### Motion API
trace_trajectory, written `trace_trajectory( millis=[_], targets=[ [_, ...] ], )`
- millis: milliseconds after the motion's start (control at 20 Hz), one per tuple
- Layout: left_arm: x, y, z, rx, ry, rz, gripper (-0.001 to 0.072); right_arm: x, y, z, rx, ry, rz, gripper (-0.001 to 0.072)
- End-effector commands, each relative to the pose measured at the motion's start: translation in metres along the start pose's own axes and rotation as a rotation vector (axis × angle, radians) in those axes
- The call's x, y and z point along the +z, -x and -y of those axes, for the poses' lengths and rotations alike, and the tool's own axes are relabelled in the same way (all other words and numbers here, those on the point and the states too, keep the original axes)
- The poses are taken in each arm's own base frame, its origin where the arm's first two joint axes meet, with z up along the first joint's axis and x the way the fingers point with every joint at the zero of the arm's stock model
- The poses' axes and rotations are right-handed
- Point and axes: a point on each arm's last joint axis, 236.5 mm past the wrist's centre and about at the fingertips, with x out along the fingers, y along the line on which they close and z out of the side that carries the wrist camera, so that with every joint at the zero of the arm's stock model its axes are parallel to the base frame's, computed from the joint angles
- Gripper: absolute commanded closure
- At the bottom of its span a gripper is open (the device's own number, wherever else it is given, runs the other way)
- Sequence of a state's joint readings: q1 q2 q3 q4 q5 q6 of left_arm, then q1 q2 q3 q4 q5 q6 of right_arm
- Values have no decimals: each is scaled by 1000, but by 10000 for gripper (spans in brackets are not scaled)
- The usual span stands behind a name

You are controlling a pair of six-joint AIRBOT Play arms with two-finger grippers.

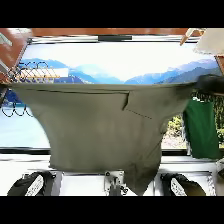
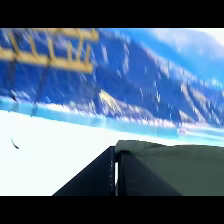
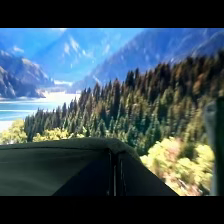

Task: Fold the shirts.

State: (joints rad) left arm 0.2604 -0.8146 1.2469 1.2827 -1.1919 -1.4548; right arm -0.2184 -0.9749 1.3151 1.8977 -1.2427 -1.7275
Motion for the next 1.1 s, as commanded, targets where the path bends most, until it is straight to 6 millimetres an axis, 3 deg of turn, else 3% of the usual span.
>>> trace_trajectory(
  millis=[0, 100, 150, 250, 400, 500, 700, 900, 1050],
  targets=[
    [-42, -111, 1, -119, 173, -177, 679, -17, -128, -1, 42, -52, -79, 652],
    [-42, -161, 0, -138, 234, -192, 679, -2, -178, -3, 32, -76, -6, 651],
    [-38, -180, -1, -136, 249, -176, 678, 8, -192, 0, 20, -112, 47, 652],
    [-24, -213, -3, -117, 251, -104, 678, 26, -213, 10, 2, -165, 140, 651],
    [-4, -250, 0, -88, 247, 27, 679, 36, -230, 22, -22, -191, 204, 651],
    [-6, -268, 6, -89, 256, 44, 679, 36, -239, 26, -32, -193, 218, 651],
    [-27, -285, 12, -99, 269, -18, 678, 26, -243, 25, -29, -195, 176, 651],
    [-32, -287, 12, -102, 269, -39, 678, 3, -246, 22, -23, -184, 78, 651],
    [-49, -285, 19, -119, 262, -112, 678, -18, -247, 17, -13, -184, -12, 651]
  ],
)
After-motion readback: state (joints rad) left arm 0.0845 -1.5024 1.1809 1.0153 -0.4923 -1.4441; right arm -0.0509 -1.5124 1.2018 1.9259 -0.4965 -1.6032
